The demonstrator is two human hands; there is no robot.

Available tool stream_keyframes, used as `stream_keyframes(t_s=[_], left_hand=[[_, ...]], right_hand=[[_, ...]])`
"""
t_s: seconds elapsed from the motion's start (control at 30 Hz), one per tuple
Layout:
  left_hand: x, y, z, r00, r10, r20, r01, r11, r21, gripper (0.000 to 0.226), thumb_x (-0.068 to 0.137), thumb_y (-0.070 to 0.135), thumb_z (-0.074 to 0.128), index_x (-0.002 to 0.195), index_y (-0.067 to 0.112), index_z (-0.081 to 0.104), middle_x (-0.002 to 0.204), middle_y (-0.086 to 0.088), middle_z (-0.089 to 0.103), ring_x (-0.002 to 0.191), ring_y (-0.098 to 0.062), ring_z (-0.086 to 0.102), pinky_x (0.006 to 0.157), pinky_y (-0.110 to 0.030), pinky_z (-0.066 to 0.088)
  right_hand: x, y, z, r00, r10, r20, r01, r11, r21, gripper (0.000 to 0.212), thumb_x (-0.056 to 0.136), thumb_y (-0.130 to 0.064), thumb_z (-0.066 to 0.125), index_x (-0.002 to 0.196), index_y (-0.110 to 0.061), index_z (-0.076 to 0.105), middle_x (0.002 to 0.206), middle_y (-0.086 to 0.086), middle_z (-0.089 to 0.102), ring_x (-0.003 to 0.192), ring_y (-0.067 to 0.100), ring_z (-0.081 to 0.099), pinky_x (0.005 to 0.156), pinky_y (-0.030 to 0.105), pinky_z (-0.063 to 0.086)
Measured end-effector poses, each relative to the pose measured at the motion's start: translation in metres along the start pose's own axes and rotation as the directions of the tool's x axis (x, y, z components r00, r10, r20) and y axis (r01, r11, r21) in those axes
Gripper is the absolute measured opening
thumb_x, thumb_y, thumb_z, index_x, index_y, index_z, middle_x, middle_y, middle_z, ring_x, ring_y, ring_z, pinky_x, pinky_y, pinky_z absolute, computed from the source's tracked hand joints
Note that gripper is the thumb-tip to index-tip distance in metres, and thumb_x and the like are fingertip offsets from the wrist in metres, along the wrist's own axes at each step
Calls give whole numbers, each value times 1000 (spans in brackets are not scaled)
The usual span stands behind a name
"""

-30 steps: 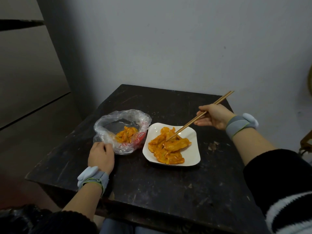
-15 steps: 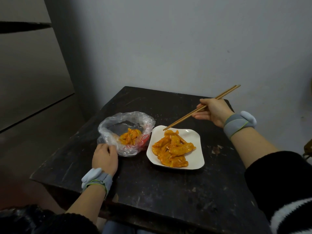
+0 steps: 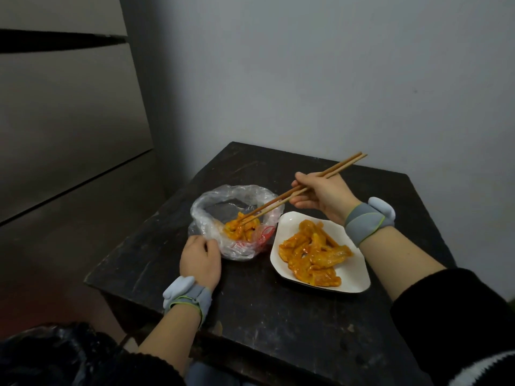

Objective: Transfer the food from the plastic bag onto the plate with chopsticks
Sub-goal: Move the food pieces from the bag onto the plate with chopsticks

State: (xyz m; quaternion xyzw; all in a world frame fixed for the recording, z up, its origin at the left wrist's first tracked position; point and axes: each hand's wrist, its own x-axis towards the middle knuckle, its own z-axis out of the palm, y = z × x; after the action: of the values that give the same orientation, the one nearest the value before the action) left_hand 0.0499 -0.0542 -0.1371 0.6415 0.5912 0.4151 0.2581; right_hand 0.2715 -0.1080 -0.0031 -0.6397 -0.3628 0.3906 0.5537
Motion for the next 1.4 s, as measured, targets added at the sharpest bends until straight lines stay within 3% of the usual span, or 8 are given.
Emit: stream_keyframes(t_s=[0.37, 0.5, 0.67, 0.73, 0.9, 1.0, 1.13, 1.4], left_hand=[[-2, 2, -4, 999, -47, -10, 46, 993, -105, 38, 90, 10, 45, 52, 8, 42, 79, -11, 50, 62, -17, 41, 61, -27, 26], [-2, 2, -5, 998, -62, -23, 58, 988, -144, 40, 89, 8, 45, 49, 8, 40, 76, -10, 49, 57, -14, 39, 54, -28, 26], [-3, 4, -6, 995, -97, -33, 89, 977, -196, 40, 89, 8, 45, 49, 8, 42, 78, -12, 51, 58, -14, 39, 61, -27, 27], [-4, 5, -7, 993, -111, -34, 101, 972, -211, 37, 89, 8, 44, 52, 4, 44, 78, -13, 52, 57, -12, 39, 57, -28, 27], [-5, 6, -10, 993, -106, -46, 93, 970, -224, 32, 89, 5, 44, 58, -1, 49, 76, -16, 52, 56, -13, 38, 53, -23, 30], [-6, 6, -10, 994, -100, -41, 88, 970, -227, 33, 89, 7, 43, 57, -2, 48, 76, -17, 52, 57, -16, 39, 54, -31, 29], [-6, 6, -11, 996, -80, -38, 69, 971, -227, 39, 84, 21, 38, 60, -7, 52, 77, -17, 53, 66, -25, 45, 63, -32, 31], [-6, 6, -12, 996, -79, -34, 70, 972, -223, 34, 90, 8, 43, 66, -13, 55, 80, -21, 54, 68, -30, 47, 67, -42, 40]], right_hand=[[-3, -1, 24, 990, -59, 130, 83, 978, -192, 20, 91, -16, 64, 96, 3, 70, 78, 18, 71, 64, 25, 70, 61, 30, 61], [-8, -1, 33, 978, -121, 168, 162, 953, -257, 22, 92, -15, 63, 98, 5, 69, 74, 14, 71, 58, 19, 70, 56, 25, 60], [-16, -3, 37, 962, -166, 215, 228, 925, -306, 25, 92, -16, 63, 101, 7, 68, 75, 14, 71, 57, 16, 70, 55, 23, 59], [-20, -4, 40, 959, -175, 223, 240, 918, -315, 25, 92, -16, 63, 101, 8, 67, 76, 16, 71, 57, 16, 70, 54, 21, 58], [-26, -3, 47, 955, -235, 181, 286, 891, -354, 25, 93, -18, 62, 96, 5, 68, 76, 18, 72, 59, 18, 71, 55, 21, 58], [-28, -3, 49, 953, -264, 151, 302, 884, -357, 25, 93, -19, 62, 94, 5, 68, 75, 18, 72, 60, 20, 71, 56, 23, 59], [-26, 0, 46, 955, -285, 79, 295, 895, -334, 24, 94, -19, 61, 92, 4, 69, 72, 18, 72, 61, 23, 72, 57, 24, 59], [-19, 8, 41, 964, -257, -68, 237, 947, -214, 29, 95, -18, 59, 99, 10, 64, 71, 19, 70, 53, 17, 70, 50, 19, 55]])
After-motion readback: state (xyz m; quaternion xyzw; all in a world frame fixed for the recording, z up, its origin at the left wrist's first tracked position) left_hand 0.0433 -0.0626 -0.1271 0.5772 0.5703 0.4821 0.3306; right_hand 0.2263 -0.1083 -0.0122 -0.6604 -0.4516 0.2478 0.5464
